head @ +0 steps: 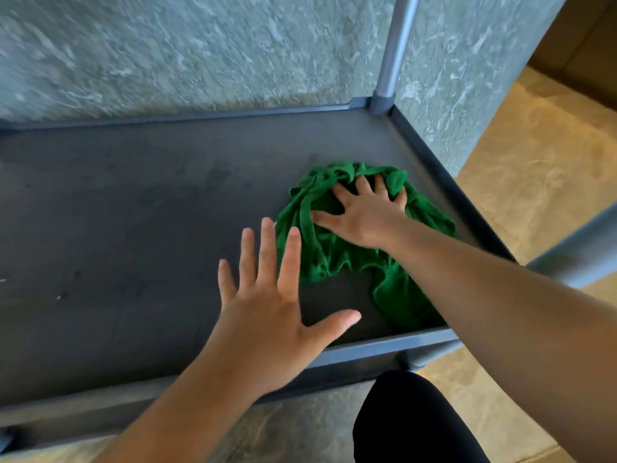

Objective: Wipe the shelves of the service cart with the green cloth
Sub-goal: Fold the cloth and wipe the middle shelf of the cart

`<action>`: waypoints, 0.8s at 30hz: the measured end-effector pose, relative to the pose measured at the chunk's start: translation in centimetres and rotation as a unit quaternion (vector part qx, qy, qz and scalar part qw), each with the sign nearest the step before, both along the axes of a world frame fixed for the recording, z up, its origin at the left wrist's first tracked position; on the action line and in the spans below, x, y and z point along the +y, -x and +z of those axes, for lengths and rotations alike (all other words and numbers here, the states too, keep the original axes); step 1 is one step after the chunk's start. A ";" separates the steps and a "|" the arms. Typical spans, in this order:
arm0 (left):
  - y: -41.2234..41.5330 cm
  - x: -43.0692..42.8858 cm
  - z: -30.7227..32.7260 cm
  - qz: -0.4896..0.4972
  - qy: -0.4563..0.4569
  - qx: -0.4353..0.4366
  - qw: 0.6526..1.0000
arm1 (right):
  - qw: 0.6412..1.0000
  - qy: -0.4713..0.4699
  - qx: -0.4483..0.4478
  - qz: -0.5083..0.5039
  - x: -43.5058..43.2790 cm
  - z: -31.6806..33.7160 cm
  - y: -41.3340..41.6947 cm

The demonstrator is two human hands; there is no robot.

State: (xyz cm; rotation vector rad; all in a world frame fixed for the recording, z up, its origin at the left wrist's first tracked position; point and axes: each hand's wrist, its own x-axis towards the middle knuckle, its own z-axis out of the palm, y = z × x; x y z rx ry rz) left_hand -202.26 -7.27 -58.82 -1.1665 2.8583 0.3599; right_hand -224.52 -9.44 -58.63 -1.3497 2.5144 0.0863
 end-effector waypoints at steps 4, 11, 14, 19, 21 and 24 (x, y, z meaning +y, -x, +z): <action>0.3 -0.3 -0.2 -0.003 -0.018 -0.011 1.000 | 1.000 0.013 0.021 -0.001 -4.6 -0.3 2.5; 1.7 -0.9 0.3 0.035 0.008 -0.013 0.999 | 0.999 0.042 0.015 -0.016 -8.7 0.3 6.3; 2.0 -1.1 0.3 0.043 0.024 -0.010 0.999 | 1.000 0.015 0.016 0.007 -8.1 0.5 5.6; 1.6 -1.1 0.2 0.050 0.025 -0.005 0.998 | 0.997 -0.026 0.014 0.078 -3.6 0.4 1.8; 1.4 -1.0 0.2 0.052 0.025 0.000 0.998 | 0.993 -0.036 -0.011 0.113 -1.0 0.6 0.3; 1.2 -1.0 0.2 0.058 0.012 0.011 0.998 | 0.981 -0.060 -0.038 0.181 3.4 1.1 -1.9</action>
